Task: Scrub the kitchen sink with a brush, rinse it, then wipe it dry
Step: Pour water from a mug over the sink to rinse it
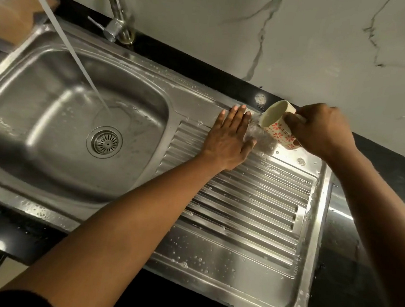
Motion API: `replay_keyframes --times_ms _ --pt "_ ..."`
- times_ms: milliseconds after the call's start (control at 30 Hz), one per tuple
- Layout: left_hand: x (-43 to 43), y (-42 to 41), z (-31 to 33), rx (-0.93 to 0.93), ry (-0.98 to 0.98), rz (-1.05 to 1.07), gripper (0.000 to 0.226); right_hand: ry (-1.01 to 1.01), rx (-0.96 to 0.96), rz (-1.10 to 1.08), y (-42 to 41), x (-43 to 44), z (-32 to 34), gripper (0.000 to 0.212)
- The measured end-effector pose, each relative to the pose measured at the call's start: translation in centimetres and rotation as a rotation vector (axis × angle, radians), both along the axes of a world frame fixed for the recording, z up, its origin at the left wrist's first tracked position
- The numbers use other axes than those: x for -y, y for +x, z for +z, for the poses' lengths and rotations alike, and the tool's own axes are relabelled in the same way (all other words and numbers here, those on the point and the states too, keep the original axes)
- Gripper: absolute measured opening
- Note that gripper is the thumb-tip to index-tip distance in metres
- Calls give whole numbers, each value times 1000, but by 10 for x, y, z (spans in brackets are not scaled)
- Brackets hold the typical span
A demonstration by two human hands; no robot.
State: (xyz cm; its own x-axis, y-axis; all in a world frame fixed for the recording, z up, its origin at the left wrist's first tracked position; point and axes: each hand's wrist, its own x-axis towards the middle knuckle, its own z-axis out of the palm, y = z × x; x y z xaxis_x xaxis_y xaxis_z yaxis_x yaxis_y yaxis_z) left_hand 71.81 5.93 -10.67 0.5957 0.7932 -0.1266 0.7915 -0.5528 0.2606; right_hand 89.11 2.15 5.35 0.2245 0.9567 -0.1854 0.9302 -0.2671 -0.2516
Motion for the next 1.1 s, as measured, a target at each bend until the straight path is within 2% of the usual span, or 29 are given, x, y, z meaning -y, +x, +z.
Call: replay_keyframes --times_ms 100,200,233,300,433,600,700,933,1000,1100 --pt "-2 -16 -6 10 -10 74 80 -26 -122 -64 3 -1 2 35" --pt "0 -25 -9 8 -26 138 83 -46 -450 -274 10 0 3 24" --pt "2 -25 -8 18 -39 137 84 -39 -498 -320 11 -1 3 24" --pt "4 -19 -5 38 -46 56 84 -33 -463 -335 11 -4 4 26" --pt "7 5 0 1 -28 -171 80 -68 -234 -218 3 -10 13 31" --pt "-2 12 1 0 -29 -125 78 -71 10 -68 -10 -23 21 39" --pt "-11 -6 -4 7 -16 -80 78 -91 72 -7 -26 -35 22 38" --pt "-25 -50 -8 33 3 10 79 -96 52 75 -77 -61 22 41" --pt "-32 -62 -8 40 1 57 79 -87 -10 61 -83 -66 20 39" --pt "-41 -85 -10 35 -4 125 80 -111 -211 -53 -84 -69 18 30"
